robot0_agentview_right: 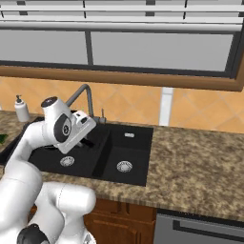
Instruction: Pick the pan and sponge and place them into the sink. Then turn on the water.
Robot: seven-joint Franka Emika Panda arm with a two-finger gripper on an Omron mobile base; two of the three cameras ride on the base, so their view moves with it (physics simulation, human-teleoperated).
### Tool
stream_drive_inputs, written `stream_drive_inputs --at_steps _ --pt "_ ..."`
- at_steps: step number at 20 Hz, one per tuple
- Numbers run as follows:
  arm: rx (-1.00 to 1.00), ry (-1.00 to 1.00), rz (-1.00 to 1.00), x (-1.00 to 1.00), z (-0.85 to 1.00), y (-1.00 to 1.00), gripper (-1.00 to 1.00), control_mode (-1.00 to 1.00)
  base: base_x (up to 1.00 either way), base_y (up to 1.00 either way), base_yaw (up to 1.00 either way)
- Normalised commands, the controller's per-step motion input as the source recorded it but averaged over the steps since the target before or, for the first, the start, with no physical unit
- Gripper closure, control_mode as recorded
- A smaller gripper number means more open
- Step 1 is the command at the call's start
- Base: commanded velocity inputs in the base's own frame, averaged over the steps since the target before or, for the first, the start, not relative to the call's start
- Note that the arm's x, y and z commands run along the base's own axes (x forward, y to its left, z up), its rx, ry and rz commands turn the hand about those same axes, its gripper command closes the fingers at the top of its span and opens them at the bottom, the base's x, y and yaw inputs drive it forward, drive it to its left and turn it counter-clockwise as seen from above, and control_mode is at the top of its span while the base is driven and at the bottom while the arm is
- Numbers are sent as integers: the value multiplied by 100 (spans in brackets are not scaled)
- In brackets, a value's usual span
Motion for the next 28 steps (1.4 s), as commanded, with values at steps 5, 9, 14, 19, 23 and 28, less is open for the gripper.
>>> stream_drive_inputs --at_steps 5,9,14,19,23,28 --pt "-9 5 -1 13 -15 100 100 -100 0 0 0" --pt "-10 4 0 10 -18 98 100 -100 0 0 0" --pt "-5 9 0 39 -31 49 100 -100 0 0 0" --pt "-3 9 0 56 -36 12 100 -100 0 0 0" --pt "-15 7 0 28 -46 42 100 -100 0 0 0" --pt "-17 6 0 32 -49 37 100 -100 0 0 0"
